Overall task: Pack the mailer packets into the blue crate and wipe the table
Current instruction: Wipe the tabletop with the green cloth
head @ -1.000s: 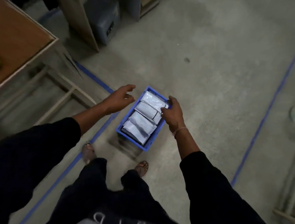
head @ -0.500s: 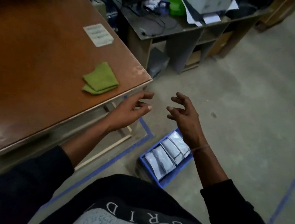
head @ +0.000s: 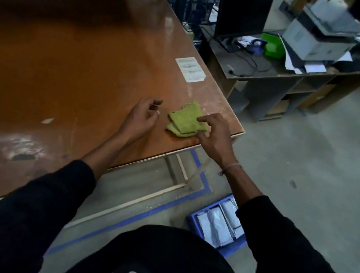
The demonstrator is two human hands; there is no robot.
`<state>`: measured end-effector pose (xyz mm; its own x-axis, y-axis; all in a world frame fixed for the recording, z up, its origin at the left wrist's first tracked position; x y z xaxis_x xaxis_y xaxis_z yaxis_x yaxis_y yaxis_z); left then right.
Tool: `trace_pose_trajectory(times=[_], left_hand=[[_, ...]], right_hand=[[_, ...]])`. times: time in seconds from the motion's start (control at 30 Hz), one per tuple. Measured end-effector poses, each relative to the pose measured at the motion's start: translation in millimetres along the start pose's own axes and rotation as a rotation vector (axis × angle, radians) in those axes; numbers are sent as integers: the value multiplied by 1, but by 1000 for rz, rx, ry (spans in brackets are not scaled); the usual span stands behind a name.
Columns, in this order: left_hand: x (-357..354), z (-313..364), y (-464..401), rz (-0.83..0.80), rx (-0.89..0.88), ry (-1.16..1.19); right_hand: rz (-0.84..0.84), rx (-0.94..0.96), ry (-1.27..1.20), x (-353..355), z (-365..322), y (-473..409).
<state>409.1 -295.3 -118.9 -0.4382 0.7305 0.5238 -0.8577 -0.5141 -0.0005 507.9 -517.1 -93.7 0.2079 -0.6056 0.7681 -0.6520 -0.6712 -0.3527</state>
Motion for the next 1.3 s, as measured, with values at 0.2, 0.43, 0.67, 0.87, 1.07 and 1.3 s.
trace_pose_trajectory(times=[0.2, 0.43, 0.67, 0.87, 1.07, 1.3], left_hand=[[8, -16, -19, 153, 13, -168], [-6, -34, -15, 267, 81, -238], [-21, -35, -16, 285, 30, -490], [-25, -32, -17, 290, 9, -567], [-28, -31, -19, 292, -2, -647], [-25, -32, -34, 246, 0, -706]], right_hand=[[-190, 166, 232, -31, 5, -23], [-146, 95, -132, -4, 35, -37], [-22, -358, -614, 13, 119, -85], [-56, 13, 131, 7, 107, -87], [-346, 207, 347, -60, 92, -51], [-375, 274, 386, -49, 118, -53]])
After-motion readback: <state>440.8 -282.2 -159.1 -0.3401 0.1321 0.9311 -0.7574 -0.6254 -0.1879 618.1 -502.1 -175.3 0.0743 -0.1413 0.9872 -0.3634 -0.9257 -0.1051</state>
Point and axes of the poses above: each hand's wrist, its own y-axis away from the middle knuckle, its own x-axis out of the back of the hand, z = x × y, the point moved 8 cm from there along -y, towards the middle knuckle, and after that the axes turned 10 degrees about x, right-handed, at the moved point
